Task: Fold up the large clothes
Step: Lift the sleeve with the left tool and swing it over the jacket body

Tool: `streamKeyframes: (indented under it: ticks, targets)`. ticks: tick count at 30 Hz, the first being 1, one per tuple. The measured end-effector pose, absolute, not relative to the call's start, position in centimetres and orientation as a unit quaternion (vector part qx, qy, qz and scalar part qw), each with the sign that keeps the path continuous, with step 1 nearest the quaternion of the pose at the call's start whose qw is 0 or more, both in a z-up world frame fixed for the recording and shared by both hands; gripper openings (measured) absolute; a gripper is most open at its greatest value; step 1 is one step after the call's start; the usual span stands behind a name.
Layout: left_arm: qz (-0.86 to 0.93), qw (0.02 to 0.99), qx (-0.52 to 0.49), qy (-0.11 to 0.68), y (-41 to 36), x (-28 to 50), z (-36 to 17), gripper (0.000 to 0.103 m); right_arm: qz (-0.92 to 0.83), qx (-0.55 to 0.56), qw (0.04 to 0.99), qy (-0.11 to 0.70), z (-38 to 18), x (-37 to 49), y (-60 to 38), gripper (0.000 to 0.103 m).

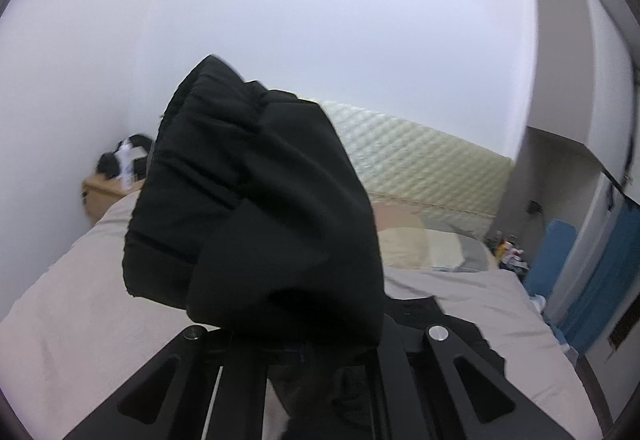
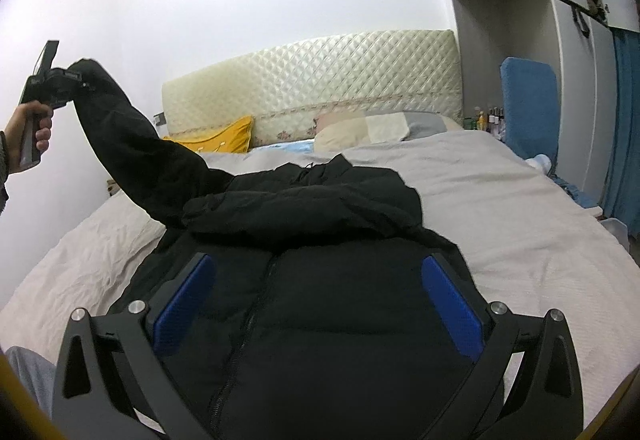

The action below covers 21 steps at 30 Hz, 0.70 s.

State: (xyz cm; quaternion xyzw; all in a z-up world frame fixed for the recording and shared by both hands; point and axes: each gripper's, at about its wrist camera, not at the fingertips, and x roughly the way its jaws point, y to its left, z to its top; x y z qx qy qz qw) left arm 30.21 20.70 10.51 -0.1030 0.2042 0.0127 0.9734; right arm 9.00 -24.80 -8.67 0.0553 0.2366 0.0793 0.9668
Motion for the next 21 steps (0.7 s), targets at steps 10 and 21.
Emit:
streamKeyframes:
  ticks: [10, 21]
  targets:
    - [-0.082, 0.973, -0.046, 0.209, 7.0, 31.6, 11.0, 0.006, 0.064, 0.078, 0.965, 0.244, -8.3, 8.8, -27.7, 0.103]
    - [-0.198, 0.944, -0.011, 0.264, -5.0, 35.1, 3.7, 0.006, 0.046, 0.118, 0.964, 0.236, -7.9, 9.6, -32.6, 0.103]
